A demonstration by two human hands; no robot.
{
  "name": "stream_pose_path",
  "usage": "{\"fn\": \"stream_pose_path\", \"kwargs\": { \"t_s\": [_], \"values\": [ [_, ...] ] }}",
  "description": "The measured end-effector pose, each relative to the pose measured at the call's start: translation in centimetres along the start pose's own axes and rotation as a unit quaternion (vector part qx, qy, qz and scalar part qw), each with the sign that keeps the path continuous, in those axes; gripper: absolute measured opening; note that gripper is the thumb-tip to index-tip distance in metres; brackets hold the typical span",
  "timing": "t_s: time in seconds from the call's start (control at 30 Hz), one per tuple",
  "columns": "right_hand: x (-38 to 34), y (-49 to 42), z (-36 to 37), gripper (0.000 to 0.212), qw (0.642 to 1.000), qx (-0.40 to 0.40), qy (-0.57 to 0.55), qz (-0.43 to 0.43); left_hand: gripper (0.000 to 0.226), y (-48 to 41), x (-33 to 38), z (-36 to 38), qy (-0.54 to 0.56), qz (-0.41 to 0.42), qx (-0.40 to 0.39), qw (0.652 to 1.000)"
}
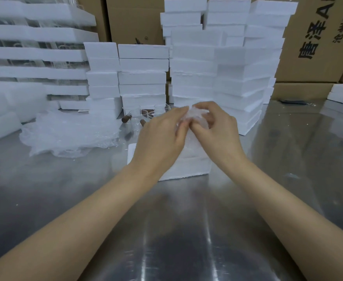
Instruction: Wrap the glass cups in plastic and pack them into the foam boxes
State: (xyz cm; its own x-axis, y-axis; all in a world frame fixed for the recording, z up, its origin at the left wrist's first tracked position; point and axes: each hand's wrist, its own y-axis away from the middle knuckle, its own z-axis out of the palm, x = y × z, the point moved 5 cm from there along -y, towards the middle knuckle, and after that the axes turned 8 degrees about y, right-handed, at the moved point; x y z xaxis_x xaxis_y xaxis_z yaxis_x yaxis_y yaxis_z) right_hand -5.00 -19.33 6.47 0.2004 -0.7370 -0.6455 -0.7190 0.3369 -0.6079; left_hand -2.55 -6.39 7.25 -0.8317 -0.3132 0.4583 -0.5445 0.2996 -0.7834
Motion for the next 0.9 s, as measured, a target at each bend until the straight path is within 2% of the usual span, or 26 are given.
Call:
{"fn": "stream_pose_path", "kwargs": {
  "t_s": [0.1,0.13,0.2,0.3,0.53,0.77,0.9],
  "values": [
    [0.6,-0.2,0.9,0.053,0.993,-0.060,-0.084,0.053,0.031,-0.2,-1.6,-0.8,0.080,-0.079,0.059,0.992],
    [0.5,-0.1,1.2,0.051,0.992,-0.082,-0.085,0.047,0.031,-0.2,-1.7,-0.9,0.092,-0.086,0.070,0.990],
    [0.0,0.1,1.2,0.025,0.994,-0.088,-0.066,-0.003,0.030,-0.1,-1.6,-0.8,0.093,-0.081,0.072,0.990],
    [-0.4,0.5,1.0,0.037,0.997,-0.049,-0.020,-0.049,0.028,0.1,-1.4,-0.4,0.078,-0.072,0.062,0.992],
    [-0.5,0.5,0.9,0.049,0.999,0.008,0.015,-0.048,0.026,0.2,-1.3,-0.3,0.064,-0.071,0.059,0.994],
    [0.0,0.3,0.7,0.047,0.999,0.030,0.022,-0.030,0.026,0.6,-1.0,-0.1,0.042,-0.060,0.059,0.996],
    [0.7,0.2,0.7,0.037,0.999,0.021,0.024,0.003,0.034,0.7,-1.5,0.9,0.077,-0.088,0.011,0.993]
  ]
}}
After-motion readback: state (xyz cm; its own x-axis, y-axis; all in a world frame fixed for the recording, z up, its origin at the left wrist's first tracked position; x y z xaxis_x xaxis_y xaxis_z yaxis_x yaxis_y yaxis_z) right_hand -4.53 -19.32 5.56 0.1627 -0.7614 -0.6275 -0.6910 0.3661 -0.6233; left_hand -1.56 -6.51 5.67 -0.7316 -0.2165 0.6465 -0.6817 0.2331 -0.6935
